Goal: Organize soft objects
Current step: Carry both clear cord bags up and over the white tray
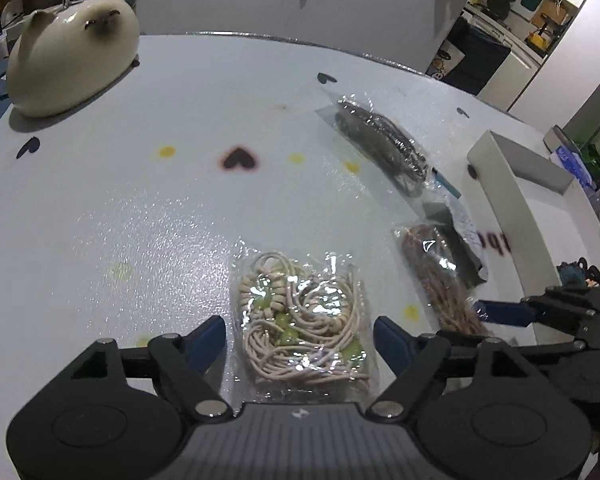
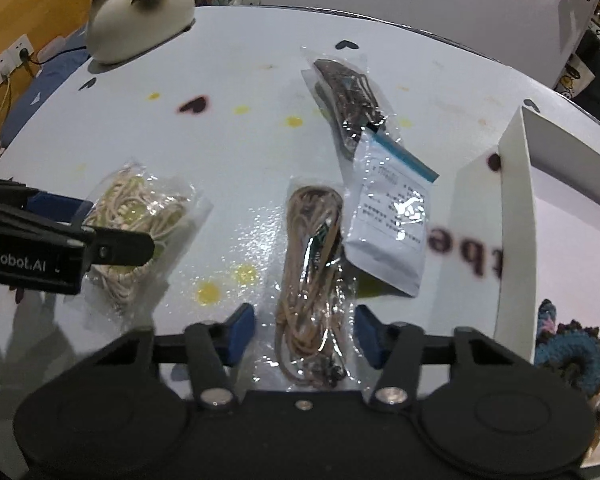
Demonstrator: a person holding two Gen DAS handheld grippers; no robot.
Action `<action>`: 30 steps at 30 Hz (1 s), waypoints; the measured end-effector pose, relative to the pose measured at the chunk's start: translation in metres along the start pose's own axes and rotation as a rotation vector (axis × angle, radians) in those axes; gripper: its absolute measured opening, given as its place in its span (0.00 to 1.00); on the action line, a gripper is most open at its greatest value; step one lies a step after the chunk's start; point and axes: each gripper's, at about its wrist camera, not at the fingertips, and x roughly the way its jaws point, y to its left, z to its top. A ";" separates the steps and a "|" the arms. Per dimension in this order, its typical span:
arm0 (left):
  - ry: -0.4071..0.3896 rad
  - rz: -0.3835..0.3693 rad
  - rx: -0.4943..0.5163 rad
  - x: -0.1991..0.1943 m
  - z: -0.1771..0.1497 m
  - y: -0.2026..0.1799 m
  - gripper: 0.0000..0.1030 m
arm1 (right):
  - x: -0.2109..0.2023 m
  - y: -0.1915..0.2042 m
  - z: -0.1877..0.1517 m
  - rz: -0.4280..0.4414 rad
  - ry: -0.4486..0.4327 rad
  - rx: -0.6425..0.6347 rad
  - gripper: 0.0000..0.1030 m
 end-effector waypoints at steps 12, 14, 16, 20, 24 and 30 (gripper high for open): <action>0.012 0.026 0.025 -0.001 0.000 -0.007 0.60 | -0.017 0.005 -0.012 0.043 -0.027 0.010 0.27; 0.001 0.021 0.017 -0.006 -0.001 -0.007 0.57 | -0.021 0.007 -0.013 0.050 -0.038 0.008 0.27; -0.024 0.015 0.011 -0.013 -0.002 -0.007 0.56 | -0.025 0.009 -0.014 0.054 -0.051 0.005 0.26; -0.080 0.009 0.006 -0.030 -0.001 -0.009 0.56 | -0.038 0.011 -0.015 0.055 -0.090 0.002 0.26; -0.128 -0.006 -0.006 -0.048 0.003 -0.012 0.56 | -0.053 0.009 -0.014 0.054 -0.136 0.009 0.26; -0.182 -0.028 -0.016 -0.070 0.003 -0.021 0.56 | -0.079 0.006 -0.014 0.052 -0.210 0.022 0.26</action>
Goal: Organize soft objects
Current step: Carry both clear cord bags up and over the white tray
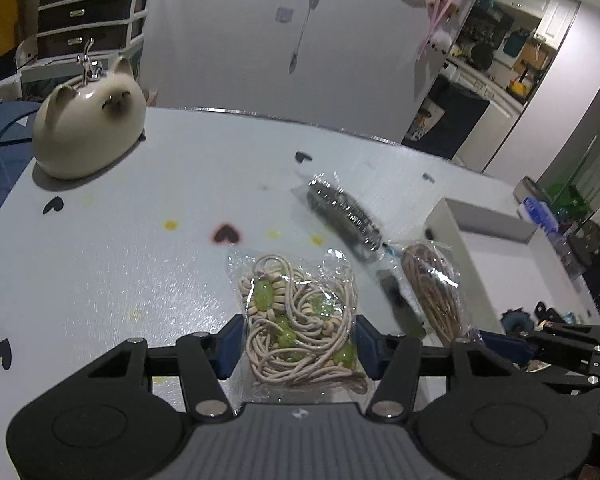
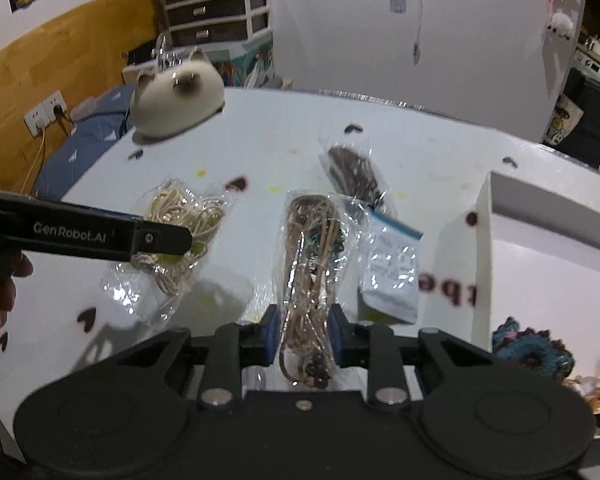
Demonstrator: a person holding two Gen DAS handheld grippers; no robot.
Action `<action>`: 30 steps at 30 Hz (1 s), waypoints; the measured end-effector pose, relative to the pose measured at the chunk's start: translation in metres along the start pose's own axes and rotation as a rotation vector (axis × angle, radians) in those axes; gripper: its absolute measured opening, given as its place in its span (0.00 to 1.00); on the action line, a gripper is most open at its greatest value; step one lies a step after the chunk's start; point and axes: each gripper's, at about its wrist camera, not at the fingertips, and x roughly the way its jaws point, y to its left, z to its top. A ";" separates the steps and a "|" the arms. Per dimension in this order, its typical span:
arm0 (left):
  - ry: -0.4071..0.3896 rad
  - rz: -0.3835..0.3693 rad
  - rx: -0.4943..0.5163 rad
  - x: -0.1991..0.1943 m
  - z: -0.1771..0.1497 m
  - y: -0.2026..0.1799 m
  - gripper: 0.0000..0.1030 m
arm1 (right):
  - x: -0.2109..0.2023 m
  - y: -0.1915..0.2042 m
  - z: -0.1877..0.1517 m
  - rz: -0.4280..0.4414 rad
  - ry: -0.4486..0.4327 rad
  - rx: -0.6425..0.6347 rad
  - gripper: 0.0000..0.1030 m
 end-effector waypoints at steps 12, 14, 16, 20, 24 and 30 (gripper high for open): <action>-0.072 -0.003 -0.005 -0.027 0.003 -0.028 0.56 | -0.044 -0.018 0.003 -0.015 -0.127 0.061 0.26; -0.079 -0.005 -0.011 -0.028 0.005 -0.036 0.56 | -0.051 -0.025 0.004 -0.011 -0.143 0.068 0.26; -0.084 -0.002 -0.014 -0.028 0.006 -0.044 0.56 | -0.057 -0.031 0.005 -0.009 -0.155 0.068 0.26; -0.103 -0.007 -0.030 -0.030 0.009 -0.066 0.56 | -0.071 -0.048 0.005 -0.008 -0.183 0.068 0.26; -0.123 -0.007 -0.038 -0.030 0.011 -0.092 0.56 | -0.086 -0.073 0.003 -0.010 -0.204 0.076 0.26; -0.143 -0.010 -0.049 -0.024 0.015 -0.133 0.56 | -0.103 -0.116 0.000 -0.011 -0.227 0.081 0.26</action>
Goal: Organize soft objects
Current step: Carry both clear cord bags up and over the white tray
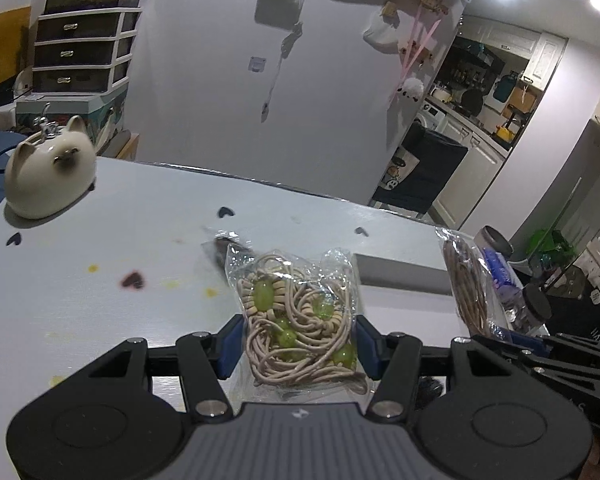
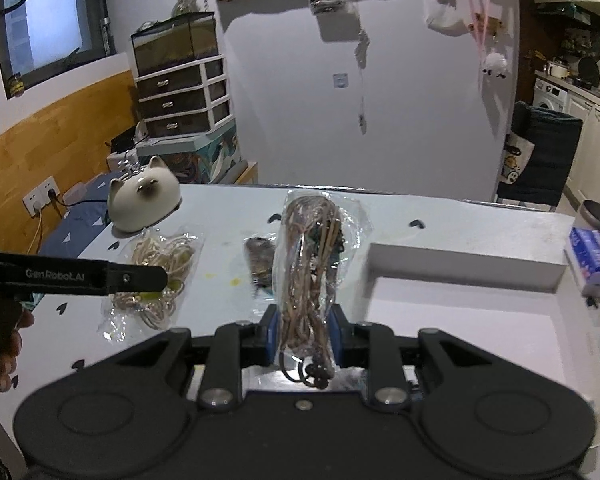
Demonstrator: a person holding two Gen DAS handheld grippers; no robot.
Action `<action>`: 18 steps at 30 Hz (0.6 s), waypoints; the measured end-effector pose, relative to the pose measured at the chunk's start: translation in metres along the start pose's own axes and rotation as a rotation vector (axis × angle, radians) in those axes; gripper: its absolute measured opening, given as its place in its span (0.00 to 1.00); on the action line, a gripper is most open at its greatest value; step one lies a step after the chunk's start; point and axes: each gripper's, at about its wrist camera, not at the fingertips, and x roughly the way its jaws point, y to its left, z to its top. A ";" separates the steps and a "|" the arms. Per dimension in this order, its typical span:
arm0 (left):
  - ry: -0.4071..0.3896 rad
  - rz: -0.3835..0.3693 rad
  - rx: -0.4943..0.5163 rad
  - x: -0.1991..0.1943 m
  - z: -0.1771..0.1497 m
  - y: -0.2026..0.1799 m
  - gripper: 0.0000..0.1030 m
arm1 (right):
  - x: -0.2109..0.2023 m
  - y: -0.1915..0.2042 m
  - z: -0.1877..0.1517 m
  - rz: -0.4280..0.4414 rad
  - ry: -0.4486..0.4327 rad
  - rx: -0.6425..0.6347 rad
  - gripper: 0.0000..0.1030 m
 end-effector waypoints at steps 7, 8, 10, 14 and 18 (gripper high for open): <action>-0.015 -0.004 -0.009 0.016 0.001 -0.039 0.56 | -0.014 -0.055 0.000 -0.006 -0.013 0.011 0.26; -0.017 -0.005 -0.010 0.019 0.001 -0.045 0.56 | -0.015 -0.061 0.000 -0.007 -0.015 0.014 0.26; -0.019 -0.007 -0.013 0.025 0.001 -0.053 0.56 | -0.017 -0.077 0.000 -0.012 -0.016 0.022 0.26; -0.016 -0.007 -0.007 0.036 0.004 -0.070 0.56 | -0.019 -0.105 0.000 -0.026 -0.018 0.034 0.26; -0.005 -0.008 0.012 0.049 0.009 -0.086 0.56 | -0.020 -0.131 0.001 -0.039 -0.022 0.052 0.26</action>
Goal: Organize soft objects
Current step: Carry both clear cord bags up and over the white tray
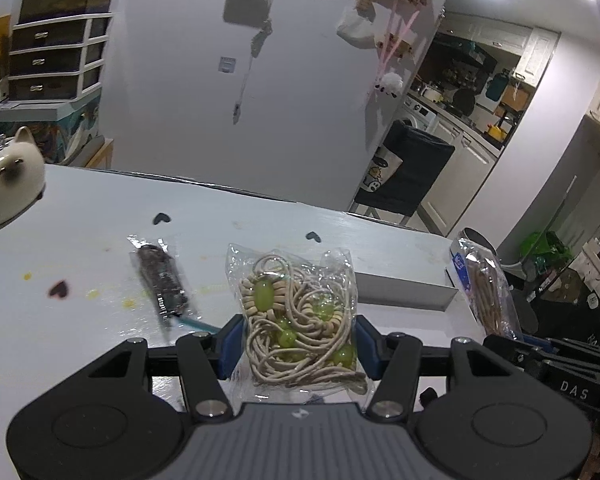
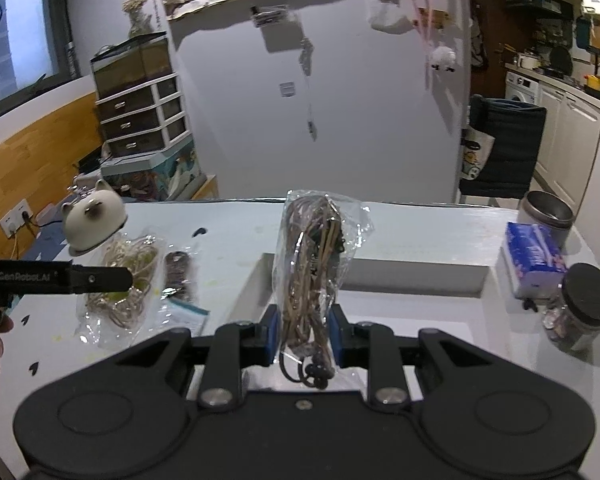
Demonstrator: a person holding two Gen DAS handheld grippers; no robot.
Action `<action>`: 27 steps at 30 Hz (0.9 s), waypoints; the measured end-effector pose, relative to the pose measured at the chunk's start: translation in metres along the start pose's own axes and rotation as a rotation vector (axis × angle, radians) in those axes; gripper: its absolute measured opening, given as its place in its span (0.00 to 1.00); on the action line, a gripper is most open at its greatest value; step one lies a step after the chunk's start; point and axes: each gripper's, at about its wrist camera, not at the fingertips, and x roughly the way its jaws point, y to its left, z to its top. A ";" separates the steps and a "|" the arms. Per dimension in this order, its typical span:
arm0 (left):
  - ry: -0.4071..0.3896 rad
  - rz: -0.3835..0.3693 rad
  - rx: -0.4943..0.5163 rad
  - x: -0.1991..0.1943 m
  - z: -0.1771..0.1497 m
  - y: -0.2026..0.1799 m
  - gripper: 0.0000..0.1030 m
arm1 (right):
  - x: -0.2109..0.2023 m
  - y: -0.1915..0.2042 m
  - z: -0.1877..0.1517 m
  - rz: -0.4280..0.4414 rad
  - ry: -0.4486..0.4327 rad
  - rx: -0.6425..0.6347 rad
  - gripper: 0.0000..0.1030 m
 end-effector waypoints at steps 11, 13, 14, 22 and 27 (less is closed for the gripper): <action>0.103 -0.014 0.051 0.063 0.012 -0.031 0.56 | 0.016 -0.066 0.001 -0.039 0.016 0.043 0.26; 0.130 -0.020 0.049 0.078 0.012 -0.034 0.56 | 0.022 -0.077 -0.001 -0.047 0.030 0.050 0.26; 0.143 -0.025 0.049 0.086 0.011 -0.037 0.56 | 0.026 -0.082 -0.002 -0.050 0.040 0.055 0.26; 0.212 -0.021 0.051 0.134 0.007 -0.048 0.56 | 0.062 -0.116 -0.010 -0.094 0.120 0.056 0.26; 0.243 -0.001 0.055 0.159 0.008 -0.048 0.56 | 0.087 -0.134 -0.011 -0.118 0.164 0.052 0.26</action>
